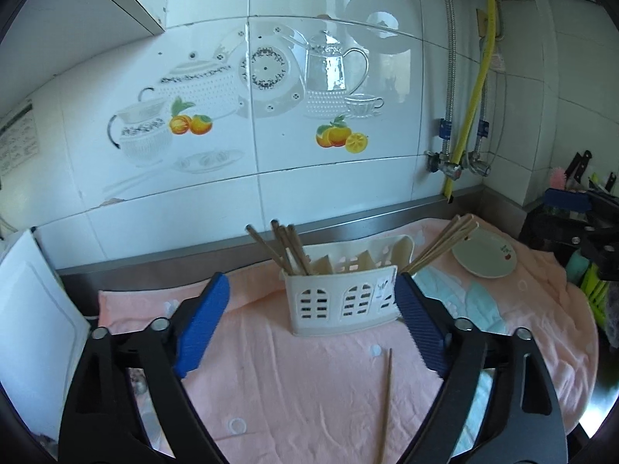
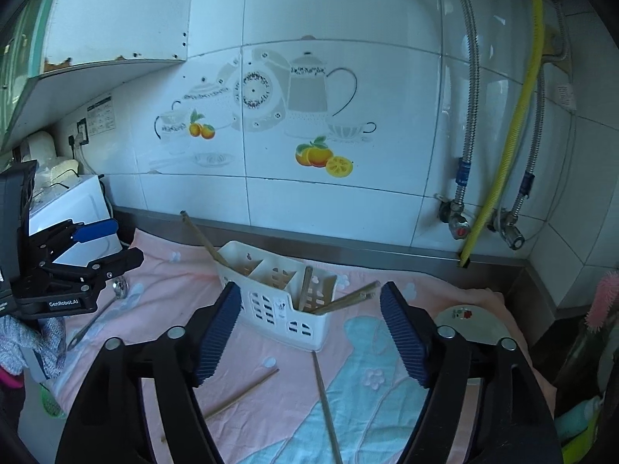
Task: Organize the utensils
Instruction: 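Withdraw both tools from the caddy and pull back over the towel, then lower the right tool onto the last loose chopstick and close it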
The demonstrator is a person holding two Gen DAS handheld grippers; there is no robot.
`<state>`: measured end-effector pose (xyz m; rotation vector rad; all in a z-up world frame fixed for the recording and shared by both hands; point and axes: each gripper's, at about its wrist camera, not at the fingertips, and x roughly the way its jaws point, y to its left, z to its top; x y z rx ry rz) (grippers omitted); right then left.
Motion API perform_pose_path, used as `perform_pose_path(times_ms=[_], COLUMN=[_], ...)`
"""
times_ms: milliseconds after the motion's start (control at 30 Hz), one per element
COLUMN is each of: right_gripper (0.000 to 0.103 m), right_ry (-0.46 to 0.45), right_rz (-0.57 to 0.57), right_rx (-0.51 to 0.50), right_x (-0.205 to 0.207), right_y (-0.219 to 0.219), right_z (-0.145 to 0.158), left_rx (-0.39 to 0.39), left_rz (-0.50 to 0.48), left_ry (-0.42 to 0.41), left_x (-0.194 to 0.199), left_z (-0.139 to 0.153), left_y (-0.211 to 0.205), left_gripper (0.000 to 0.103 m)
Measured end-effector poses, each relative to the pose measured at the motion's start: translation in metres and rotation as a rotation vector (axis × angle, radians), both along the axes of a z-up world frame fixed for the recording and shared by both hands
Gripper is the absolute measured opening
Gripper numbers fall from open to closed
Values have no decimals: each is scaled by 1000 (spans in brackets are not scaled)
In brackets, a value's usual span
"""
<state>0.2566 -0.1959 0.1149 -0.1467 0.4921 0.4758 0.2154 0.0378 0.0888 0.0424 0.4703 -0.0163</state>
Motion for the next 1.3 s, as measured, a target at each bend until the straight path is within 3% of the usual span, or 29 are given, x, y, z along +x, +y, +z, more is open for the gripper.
perform_pose_path(times_ms=[133, 533, 767, 1067, 1133, 1300], right_gripper=[84, 92, 93, 92, 90, 72], right_ry=[-29, 3, 84, 153, 174, 226], right_rz=[11, 63, 73, 84, 80, 66], right_rx=[-5, -11, -23, -34, -32, -39], right_x=[-26, -74, -70, -57, -52, -38], right_y=[-8, -25, -31, -41, -44, -50], right_z=[-10, -88, -146, -193, -201, -218], left_rx=[37, -17, -37, -60, -63, -76], left_rz=[14, -10, -16, -10, -10, -16], left_ry=[-27, -9, 57, 137, 152, 178], left_x=[-22, -66, -79, -85, -86, -86], left_z=[-7, -54, -98, -143, -151, -164], left_y=[-3, -9, -15, -17, -18, -19], left_gripper=[94, 97, 98, 97, 97, 97])
